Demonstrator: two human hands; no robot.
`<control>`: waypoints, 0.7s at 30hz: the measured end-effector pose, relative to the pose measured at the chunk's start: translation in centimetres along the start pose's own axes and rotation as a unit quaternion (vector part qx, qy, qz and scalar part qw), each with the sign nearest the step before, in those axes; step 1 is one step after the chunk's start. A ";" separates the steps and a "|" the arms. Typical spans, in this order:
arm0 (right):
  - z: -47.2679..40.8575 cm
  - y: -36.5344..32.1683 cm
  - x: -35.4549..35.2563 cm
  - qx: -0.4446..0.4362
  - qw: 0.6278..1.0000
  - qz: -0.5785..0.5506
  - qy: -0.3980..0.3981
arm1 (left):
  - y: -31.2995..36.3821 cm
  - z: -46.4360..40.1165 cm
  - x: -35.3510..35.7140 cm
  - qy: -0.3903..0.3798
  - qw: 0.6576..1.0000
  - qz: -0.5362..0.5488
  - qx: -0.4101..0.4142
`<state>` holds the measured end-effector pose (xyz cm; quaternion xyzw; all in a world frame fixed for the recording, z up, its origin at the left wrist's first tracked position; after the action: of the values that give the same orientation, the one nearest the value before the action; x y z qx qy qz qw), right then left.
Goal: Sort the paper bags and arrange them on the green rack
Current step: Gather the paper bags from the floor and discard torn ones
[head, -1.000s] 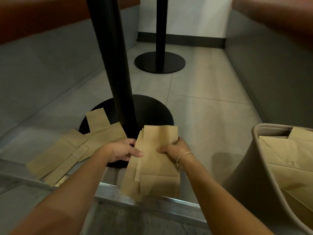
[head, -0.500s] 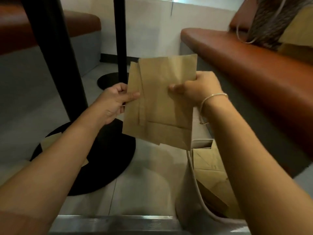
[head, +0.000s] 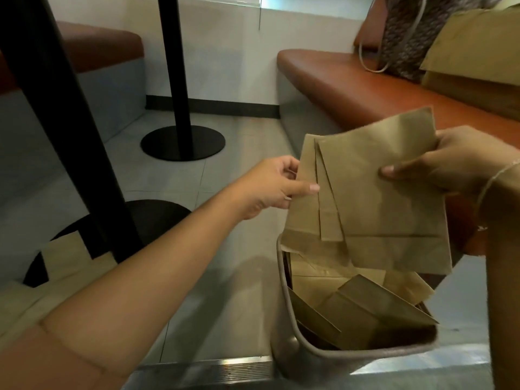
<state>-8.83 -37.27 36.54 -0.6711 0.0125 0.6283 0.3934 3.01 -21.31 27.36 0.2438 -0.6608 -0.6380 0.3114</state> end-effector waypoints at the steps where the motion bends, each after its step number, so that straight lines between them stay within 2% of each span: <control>1: -0.1 0.6 0.5 0.009 1.000 0.000 -0.007 | -0.5 -0.1 0.2 -0.009 1.000 -0.012 -0.013; 6: -0.6 2.1 2.4 0.043 0.999 -0.005 -0.026 | -2.8 -0.5 -0.2 -0.010 0.997 -0.054 -0.045; 11: -1.2 1.7 5.2 0.050 0.996 0.043 -0.065 | -3.5 -0.7 -1.2 0.012 0.996 -0.073 -0.050; 13: -1.4 1.1 6.3 0.045 0.996 0.069 -0.038 | -3.5 -0.6 -2.2 0.039 0.995 -0.083 -0.038; 17: -1.3 -2.7 8.8 -0.010 0.998 0.058 0.035 | -3.8 0.3 -5.6 0.103 0.990 -0.098 -0.013; 21: -1.4 -8.2 14.4 -0.107 0.993 0.043 -0.005 | -5.8 2.5 -10.8 0.172 0.977 -0.126 -0.030</control>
<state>-0.46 -25.44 28.30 -0.7053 -0.0283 0.6454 0.2921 8.14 -12.22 20.48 0.4216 -0.5417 -0.6403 0.3446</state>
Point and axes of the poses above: each hand's wrist, its own z-axis away from the middle knuckle, its own x-axis out of the palm, y = z × x, the point moved 2 cm from there along -z, towards the middle knuckle, and after that the axes turned 10 degrees about z, right-handed, at the moved point
